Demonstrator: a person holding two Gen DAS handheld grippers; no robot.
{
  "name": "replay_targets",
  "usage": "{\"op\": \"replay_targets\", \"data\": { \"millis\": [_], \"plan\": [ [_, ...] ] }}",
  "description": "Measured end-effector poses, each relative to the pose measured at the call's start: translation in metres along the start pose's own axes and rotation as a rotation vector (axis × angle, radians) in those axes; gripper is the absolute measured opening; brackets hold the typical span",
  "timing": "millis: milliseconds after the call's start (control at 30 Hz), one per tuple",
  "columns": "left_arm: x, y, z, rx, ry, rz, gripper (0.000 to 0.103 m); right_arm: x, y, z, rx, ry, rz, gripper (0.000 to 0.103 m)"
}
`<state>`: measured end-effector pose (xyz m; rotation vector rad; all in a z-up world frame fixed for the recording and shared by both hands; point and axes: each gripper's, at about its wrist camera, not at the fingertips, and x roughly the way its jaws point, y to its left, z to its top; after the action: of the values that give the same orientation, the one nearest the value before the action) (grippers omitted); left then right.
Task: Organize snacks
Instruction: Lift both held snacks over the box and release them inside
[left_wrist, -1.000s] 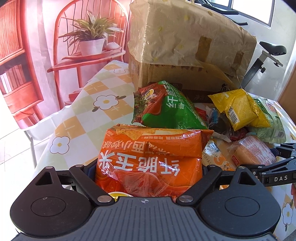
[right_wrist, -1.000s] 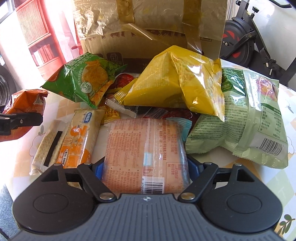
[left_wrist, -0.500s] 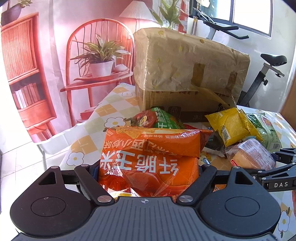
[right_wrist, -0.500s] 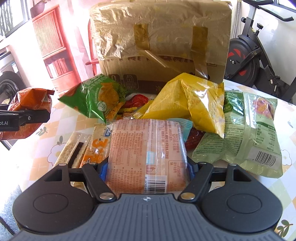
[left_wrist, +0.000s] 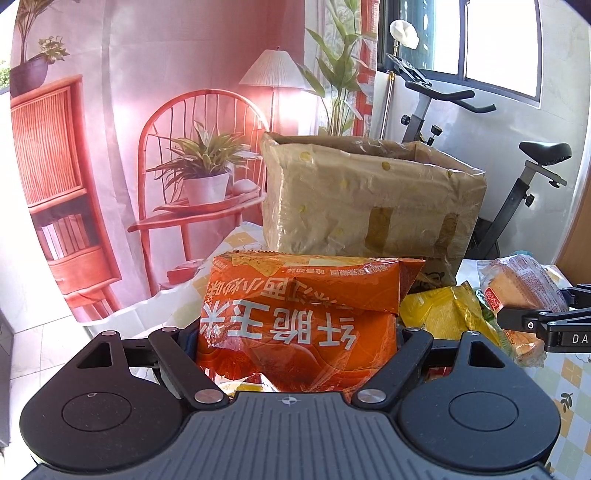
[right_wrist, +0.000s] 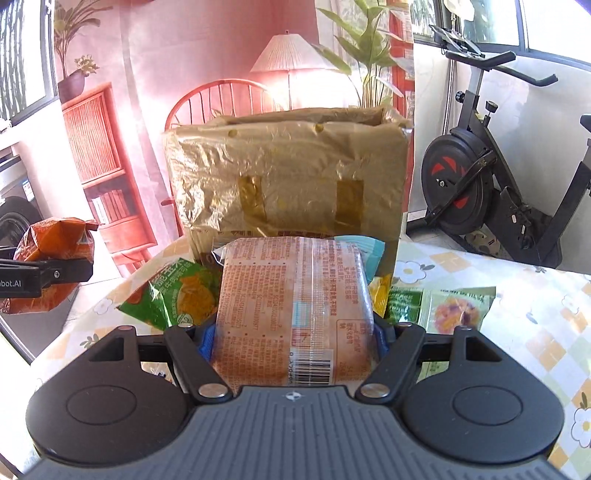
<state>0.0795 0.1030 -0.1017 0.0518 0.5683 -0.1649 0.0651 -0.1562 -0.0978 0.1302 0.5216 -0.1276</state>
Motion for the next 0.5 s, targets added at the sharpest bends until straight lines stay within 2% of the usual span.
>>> {"op": "replay_targets", "data": {
  "millis": [233,367,500],
  "plan": [
    [0.011,-0.019,0.073,-0.032,-0.079,-0.007,0.085,0.001,-0.021,0.083,-0.040,-0.083,-0.003,0.074],
    [0.032,-0.033,0.120,-0.026,-0.114,-0.015,0.085,0.022,-0.032,0.130,-0.073,-0.113,-0.018,0.074],
    [0.068,-0.042,0.159,-0.031,-0.099,-0.015,0.085,0.055,-0.042,0.163,-0.074,-0.108,-0.016,0.074]
  ]
}}
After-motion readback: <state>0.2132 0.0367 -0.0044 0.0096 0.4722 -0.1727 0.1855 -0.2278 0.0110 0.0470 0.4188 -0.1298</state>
